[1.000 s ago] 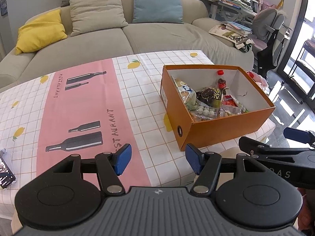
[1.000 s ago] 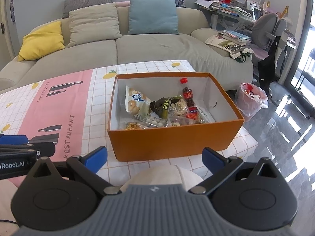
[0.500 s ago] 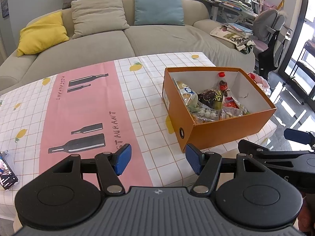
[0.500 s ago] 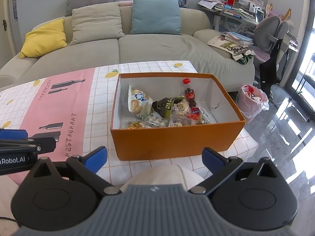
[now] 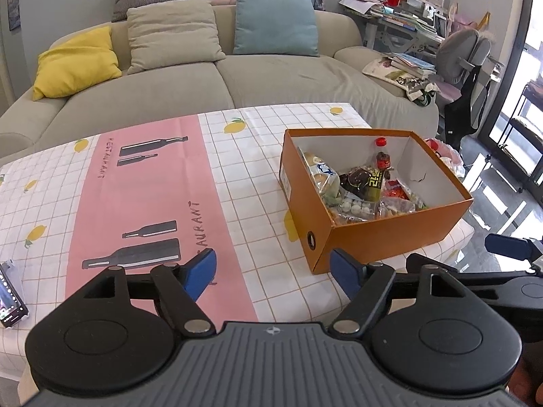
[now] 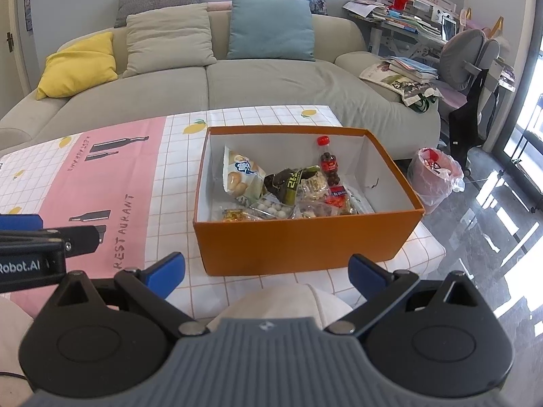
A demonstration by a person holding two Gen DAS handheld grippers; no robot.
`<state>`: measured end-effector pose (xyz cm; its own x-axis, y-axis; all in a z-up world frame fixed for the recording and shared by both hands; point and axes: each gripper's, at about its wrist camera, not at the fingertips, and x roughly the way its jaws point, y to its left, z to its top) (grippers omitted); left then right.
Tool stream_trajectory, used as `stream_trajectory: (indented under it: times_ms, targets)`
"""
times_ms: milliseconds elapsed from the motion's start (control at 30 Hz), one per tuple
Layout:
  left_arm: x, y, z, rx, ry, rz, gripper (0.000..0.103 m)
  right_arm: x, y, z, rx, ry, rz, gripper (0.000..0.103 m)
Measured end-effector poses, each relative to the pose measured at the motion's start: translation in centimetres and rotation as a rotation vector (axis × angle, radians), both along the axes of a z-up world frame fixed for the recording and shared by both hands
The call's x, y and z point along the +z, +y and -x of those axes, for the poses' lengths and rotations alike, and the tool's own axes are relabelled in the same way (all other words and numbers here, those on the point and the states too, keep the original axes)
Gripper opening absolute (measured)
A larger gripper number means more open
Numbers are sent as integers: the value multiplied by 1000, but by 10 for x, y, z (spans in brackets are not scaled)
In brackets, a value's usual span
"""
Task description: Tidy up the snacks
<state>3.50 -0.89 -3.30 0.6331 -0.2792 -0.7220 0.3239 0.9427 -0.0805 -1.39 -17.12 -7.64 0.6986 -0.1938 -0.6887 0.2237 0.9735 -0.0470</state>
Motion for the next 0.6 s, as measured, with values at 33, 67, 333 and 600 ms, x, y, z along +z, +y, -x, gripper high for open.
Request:
stream_trajectory:
  times_ms: [33,67,333,600]
  targets:
    - [0,0,0,-1,-1,1,90,-1,0,0,-1,-1,-1,100]
    - [0,0,1,-2,-3,-1,91,0,0,0,-1,-1,-1,100]
    - [1,-2,3,-4,-18,-14,103,-1,-1,2,-9,-7,5,100]
    - [0,-3,4,-15,-29,-22,103,0,-4,2,-17,-10,5,100]
